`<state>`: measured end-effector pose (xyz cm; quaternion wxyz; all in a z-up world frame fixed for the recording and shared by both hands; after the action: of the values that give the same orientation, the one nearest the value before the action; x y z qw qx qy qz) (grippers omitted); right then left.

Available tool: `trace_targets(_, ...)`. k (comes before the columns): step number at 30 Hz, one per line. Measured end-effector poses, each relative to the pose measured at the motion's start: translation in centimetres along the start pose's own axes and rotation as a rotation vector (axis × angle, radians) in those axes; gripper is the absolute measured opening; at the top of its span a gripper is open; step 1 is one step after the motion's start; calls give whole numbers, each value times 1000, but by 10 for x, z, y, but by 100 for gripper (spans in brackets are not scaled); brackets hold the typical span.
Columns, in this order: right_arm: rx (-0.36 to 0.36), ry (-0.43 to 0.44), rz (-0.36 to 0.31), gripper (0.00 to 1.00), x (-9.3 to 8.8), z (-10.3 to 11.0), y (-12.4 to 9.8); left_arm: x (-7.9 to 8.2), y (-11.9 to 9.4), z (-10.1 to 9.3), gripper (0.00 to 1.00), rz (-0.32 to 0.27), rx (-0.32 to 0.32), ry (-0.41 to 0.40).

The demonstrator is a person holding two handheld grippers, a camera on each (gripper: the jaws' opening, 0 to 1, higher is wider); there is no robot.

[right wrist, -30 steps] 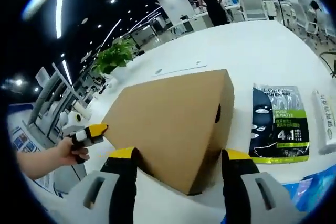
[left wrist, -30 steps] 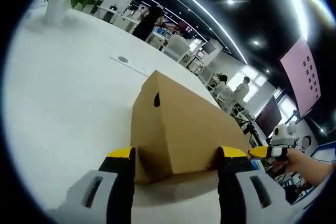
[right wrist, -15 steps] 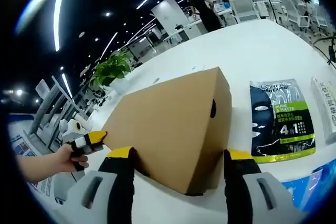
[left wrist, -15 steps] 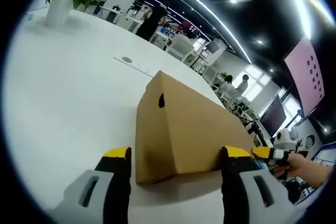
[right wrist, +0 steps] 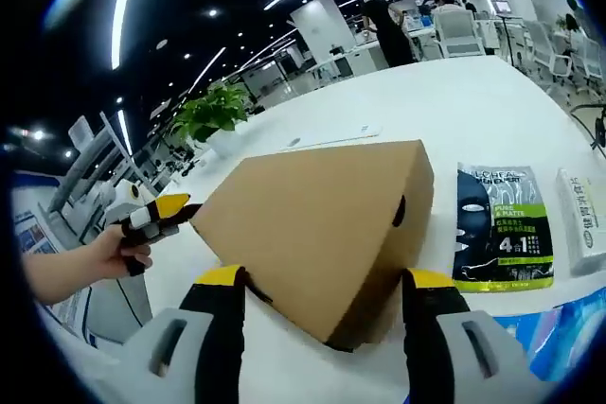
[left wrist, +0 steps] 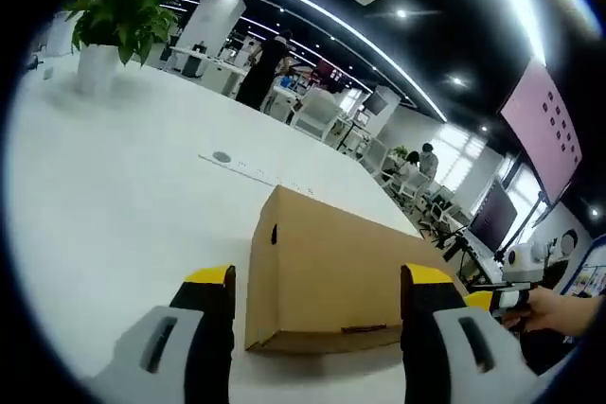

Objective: Operate the shoe box by opening the lid, removing the specified soft item, and placing it in the target area until the item is outside and the box remains undamaged.

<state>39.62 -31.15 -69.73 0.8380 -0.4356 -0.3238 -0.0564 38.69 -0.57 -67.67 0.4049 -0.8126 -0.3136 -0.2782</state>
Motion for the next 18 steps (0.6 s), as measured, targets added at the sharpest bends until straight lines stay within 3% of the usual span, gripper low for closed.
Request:
trace_targets(2, -21, -75, -19, 68, -3, 4, -12, 0, -11, -9, 77, -14, -24, 33)
trace_targets(4, -37, -91, -9, 68, -7, 7, -19, -5, -19, -17, 78, -1, -37, 80)
trace_targets(8, -119, -183, 97, 67, -20, 0, -21, -15, -31, -30, 78, 27, -45, 120)
trace_targets(11, -135, -159, 201, 66, -25, -13, -5, -20, -40, -38, 78, 27, -58, 110)
trace_targets(13, -146, -182, 175, 67, -15, -16, -1, -21, -46, -44, 78, 15, -64, 110)
trace_targets(18, -193, -237, 199, 73, 9, -28, 5, -22, -56, -47, 78, -1, -45, 109)
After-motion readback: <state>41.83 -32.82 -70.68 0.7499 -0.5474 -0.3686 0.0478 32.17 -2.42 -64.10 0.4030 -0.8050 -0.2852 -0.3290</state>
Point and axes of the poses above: the point that each gripper's makers call its tool centre point, and the gripper's own axes: y roughly forward along the fingers, z roughly to its left, x roughly out of its top, the point moved 7 cm from there along -y, roughly backward along the fingers, and after that the axes turned 13 degrees about z, right-handed, at the moved point
